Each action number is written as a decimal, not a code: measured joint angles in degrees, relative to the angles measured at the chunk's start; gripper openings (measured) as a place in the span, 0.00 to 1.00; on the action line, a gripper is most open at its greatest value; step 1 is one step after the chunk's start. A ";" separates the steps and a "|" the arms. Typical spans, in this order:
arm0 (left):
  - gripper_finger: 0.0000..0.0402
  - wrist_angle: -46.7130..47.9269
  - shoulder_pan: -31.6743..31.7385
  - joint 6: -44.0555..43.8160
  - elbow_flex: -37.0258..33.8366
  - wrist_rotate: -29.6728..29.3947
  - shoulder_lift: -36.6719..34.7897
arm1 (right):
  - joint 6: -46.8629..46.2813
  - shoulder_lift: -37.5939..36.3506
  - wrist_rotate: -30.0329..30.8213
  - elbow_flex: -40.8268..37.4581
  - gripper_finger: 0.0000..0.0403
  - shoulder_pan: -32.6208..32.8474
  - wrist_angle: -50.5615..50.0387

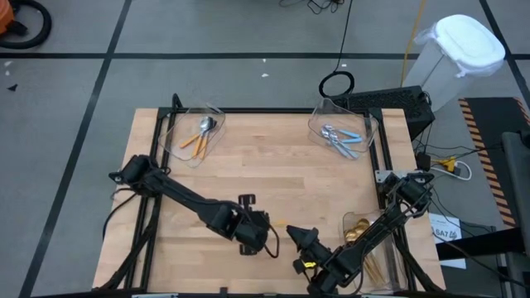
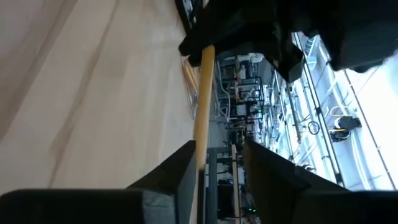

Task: Sort silverware by color (type)
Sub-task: Put the yellow spoon into the top left transparent bin, then return to Home Position

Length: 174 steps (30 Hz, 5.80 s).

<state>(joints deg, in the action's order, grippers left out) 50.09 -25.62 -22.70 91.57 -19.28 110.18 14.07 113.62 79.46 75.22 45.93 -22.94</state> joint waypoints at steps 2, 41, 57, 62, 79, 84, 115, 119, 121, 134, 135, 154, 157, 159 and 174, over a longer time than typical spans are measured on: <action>0.09 3.66 0.55 0.53 -0.02 -0.61 -0.90 | -1.05 0.00 0.00 0.00 0.33 0.29 -0.42; 0.11 5.28 51.62 6.10 -32.50 -17.61 -36.14 | -46.37 -13.18 -3.19 0.00 0.33 10.23 -37.85; 0.12 -5.57 61.01 4.75 -44.54 -14.34 -35.88 | -46.34 -15.50 -3.04 0.00 0.33 10.16 -38.27; 0.24 -5.68 61.15 1.97 -44.54 -12.70 -35.88 | -46.42 -19.55 -3.04 0.00 0.33 10.48 -38.21; 0.45 -11.86 47.93 2.35 -42.12 -13.21 -40.46 | -72.80 -26.43 -3.09 -0.41 0.33 11.44 -66.90; 0.45 -18.07 41.63 4.71 -42.07 -13.23 -41.39 | -71.99 -29.58 -5.78 -3.54 0.32 11.96 -66.53; 0.20 -67.66 16.85 30.16 -50.73 7.00 -36.47 | -27.89 -86.78 -15.60 -45.50 0.00 12.15 -6.49; 0.14 -76.22 17.58 30.04 -57.67 7.00 -36.43 | -21.39 -89.19 -19.96 -50.84 0.00 11.25 3.45; 0.10 -80.21 17.65 29.49 -60.68 6.99 -36.43 | -19.13 -89.98 -21.71 -53.05 0.00 10.58 6.63; 0.01 -87.81 18.23 28.60 -69.75 11.37 -36.49 | -11.39 -93.33 -35.25 -64.60 0.00 3.45 23.04; 0.01 -87.90 18.37 27.91 -70.42 11.36 -36.62 | -11.22 -93.56 -36.13 -64.84 0.00 3.01 23.15; 0.01 -108.66 17.24 22.45 -91.12 8.63 -45.00 | -7.00 -103.36 -42.83 -70.70 0.00 -2.09 24.92; 0.01 -107.54 17.24 22.60 -91.10 8.61 -46.03 | -6.75 -105.93 -45.15 -72.08 0.00 -3.70 25.87; 0.01 -107.29 17.24 23.33 -91.10 8.61 -46.17 | -6.97 -107.38 -46.21 -72.88 0.00 -4.72 26.06; 0.01 -106.73 17.28 26.11 -91.10 8.61 -46.62 | -1.42 -112.72 -54.75 -73.42 0.00 -13.09 25.28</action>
<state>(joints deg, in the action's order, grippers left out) -56.64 -8.34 3.41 0.47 -10.68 63.56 12.65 0.90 24.72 1.80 32.84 2.35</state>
